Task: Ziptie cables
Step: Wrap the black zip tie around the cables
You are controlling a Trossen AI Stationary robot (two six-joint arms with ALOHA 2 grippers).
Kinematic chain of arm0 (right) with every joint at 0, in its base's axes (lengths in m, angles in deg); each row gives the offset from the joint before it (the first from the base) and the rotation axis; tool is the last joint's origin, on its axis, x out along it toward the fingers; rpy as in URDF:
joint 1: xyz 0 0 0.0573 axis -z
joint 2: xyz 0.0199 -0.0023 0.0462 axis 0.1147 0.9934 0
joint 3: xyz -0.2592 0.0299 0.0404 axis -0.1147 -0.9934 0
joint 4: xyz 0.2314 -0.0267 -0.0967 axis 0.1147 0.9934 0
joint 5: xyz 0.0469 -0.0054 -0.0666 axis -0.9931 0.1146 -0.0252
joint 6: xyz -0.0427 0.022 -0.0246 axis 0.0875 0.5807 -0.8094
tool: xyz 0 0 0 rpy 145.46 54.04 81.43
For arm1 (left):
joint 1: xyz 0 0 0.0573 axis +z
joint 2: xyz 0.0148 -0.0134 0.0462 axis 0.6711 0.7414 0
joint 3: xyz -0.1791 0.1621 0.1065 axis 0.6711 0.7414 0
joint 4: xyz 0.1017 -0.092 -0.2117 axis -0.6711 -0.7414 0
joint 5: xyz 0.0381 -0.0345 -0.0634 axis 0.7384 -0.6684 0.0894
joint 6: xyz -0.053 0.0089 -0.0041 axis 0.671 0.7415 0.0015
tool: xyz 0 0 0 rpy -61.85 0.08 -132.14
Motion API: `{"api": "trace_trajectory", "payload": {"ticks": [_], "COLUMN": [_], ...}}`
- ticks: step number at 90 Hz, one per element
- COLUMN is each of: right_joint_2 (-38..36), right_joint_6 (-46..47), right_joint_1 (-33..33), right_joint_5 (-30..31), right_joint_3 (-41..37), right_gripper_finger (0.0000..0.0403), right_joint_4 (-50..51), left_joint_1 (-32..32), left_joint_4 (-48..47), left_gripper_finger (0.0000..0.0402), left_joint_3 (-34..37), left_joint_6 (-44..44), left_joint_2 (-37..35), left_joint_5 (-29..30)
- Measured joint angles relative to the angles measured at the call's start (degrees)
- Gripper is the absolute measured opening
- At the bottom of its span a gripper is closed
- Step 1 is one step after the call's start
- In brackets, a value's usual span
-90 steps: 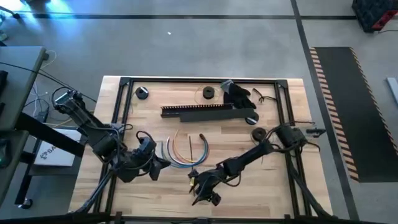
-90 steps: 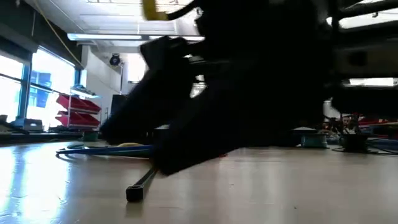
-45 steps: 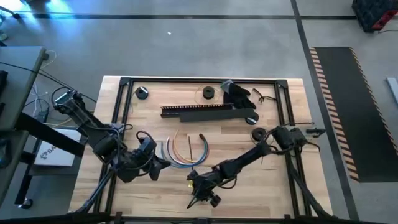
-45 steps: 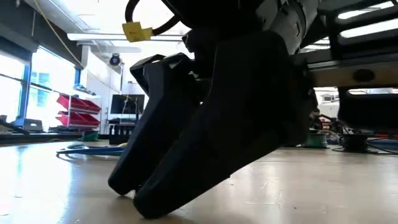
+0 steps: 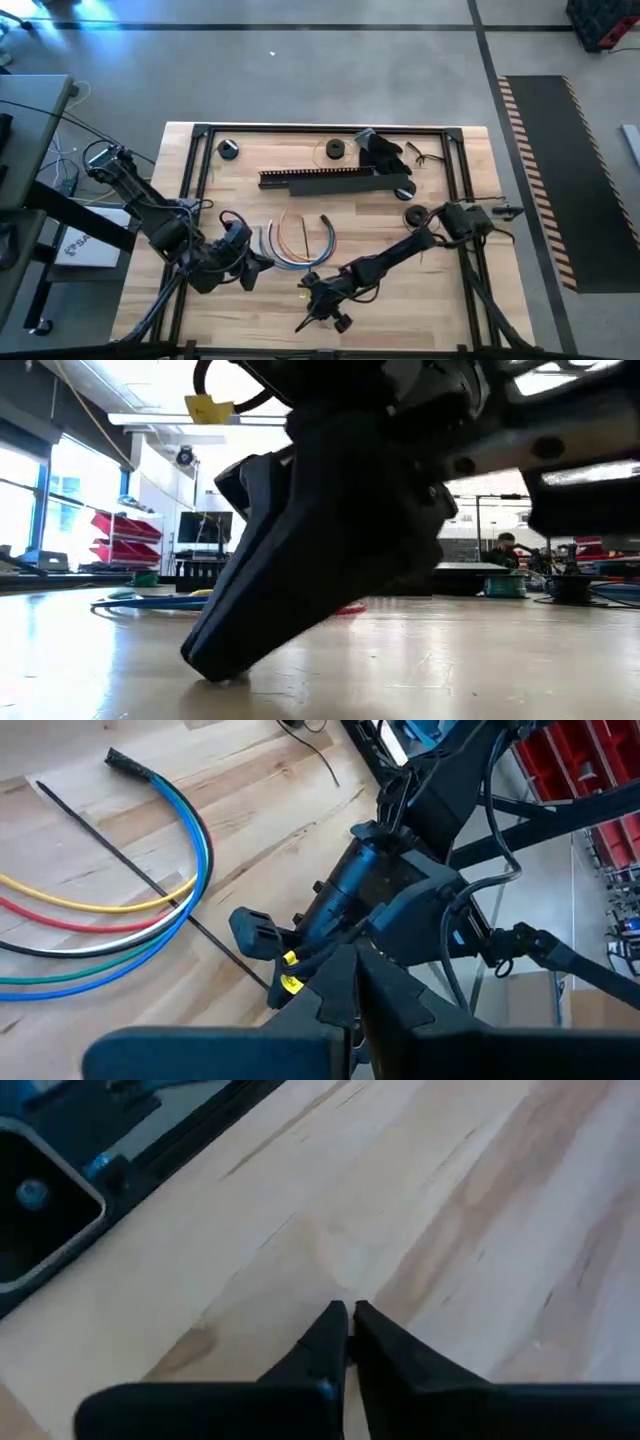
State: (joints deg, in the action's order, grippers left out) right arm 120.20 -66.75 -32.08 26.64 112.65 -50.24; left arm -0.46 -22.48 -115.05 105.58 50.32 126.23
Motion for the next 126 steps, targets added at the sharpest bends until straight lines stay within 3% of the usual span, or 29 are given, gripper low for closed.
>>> {"api": "trace_trajectory", "payload": {"ticks": [15, 29, 45, 63, 75, 85, 94, 106, 126], "right_joint_2": [-3.2, -6.2, -7.4, -7.5, -7.0, -6.2, -5.2, -3.8, -1.5], "right_joint_6": [5.9, 10.4, 12.2, 1.2, -7.2, -13.4, -19.0, -23.0, -26.8], "right_joint_1": [0.1, 0.8, 1.2, 1.1, 1.5, 1.3, 1.1, 1.1, 1.2], "right_joint_5": [-0.3, -0.7, -3.9, -6.0, -5.5, 0.6, 1.6, 2.4, 2.7], "right_joint_3": [0.7, 0.0, -1.2, -1.2, -1.2, -1.2, -1.1, -1.2, -1.2], "right_gripper_finger": [0.0001, 0.0, 0.0, 0.0017, 0.0078, 0.0134, 0.0161, 0.0162, 0.0124], "right_joint_4": [-0.7, -2.8, -0.5, 5.9, 9.8, 9.5, 6.7, 7.1, 4.8], "left_joint_1": [-1.0, -3.7, -5.3, -6.6, -6.6, -6.6, -6.7, -6.7, -6.6], "left_joint_4": [0.2, 5.4, 6.9, 8.7, 11.8, 13.3, 14.3, 14.2, 14.2], "left_gripper_finger": [0.0, 0.0001, 0.0014, 0.0028, 0.0031, 0.0031, 0.0031, 0.0031, 0.0031], "left_joint_3": [0.0, 0.0, 0.0, 0.0, 0.0, 0.0, 0.0, 0.0, 0.0], "left_joint_6": [-7.4, -23.0, -21.7, -19.7, -19.8, -19.8, -19.7, -19.7, -19.6], "left_joint_2": [0.2, 2.5, 6.5, 10.4, 12.3, 13.3, 13.7, 13.8, 13.8], "left_joint_5": [0.0, 0.2, -1.9, -2.6, -3.1, -4.7, -5.3, -5.8, -5.8]}}
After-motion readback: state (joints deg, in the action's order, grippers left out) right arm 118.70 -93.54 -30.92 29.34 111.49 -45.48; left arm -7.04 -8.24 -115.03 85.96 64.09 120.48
